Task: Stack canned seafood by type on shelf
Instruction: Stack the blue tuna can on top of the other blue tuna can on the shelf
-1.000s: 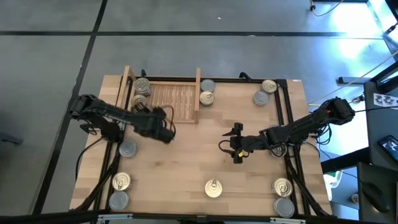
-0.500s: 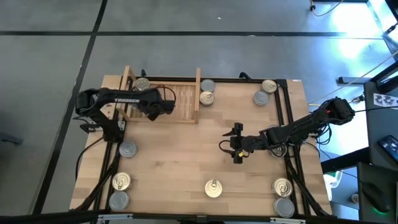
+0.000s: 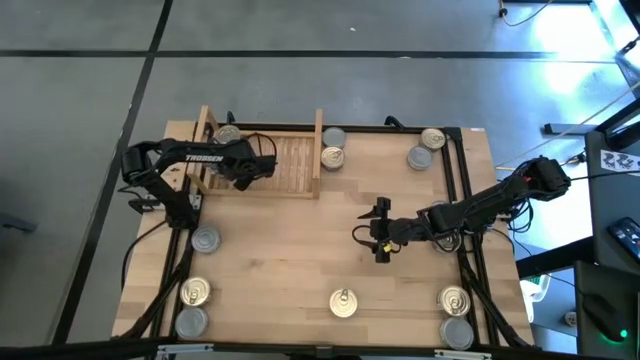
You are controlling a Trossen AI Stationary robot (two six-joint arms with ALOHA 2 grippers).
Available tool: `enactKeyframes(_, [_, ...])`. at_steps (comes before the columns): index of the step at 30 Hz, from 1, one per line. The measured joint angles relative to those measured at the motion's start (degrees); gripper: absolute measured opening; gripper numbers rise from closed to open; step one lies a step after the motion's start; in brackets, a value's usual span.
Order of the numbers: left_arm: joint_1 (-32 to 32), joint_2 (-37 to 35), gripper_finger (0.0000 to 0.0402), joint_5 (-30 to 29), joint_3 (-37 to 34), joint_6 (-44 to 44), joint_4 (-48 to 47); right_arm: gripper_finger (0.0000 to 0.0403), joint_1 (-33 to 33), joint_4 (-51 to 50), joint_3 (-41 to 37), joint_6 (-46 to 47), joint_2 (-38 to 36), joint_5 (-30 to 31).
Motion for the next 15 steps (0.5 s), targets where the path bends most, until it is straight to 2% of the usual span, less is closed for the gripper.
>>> enactKeyframes(6, [0.0, -0.02, 0.0196, -1.99, -2.24, 3.48, 4.7, 0.0321, 0.0, -0.01, 0.0, 0.04, 0.02, 0.16])
enactKeyframes(15, [1.42, -0.37, 0.0196, 0.5, -2.21, 4.4, 3.99, 0.0321, 0.0, 0.01, 0.0, 0.07, 0.02, 0.36])
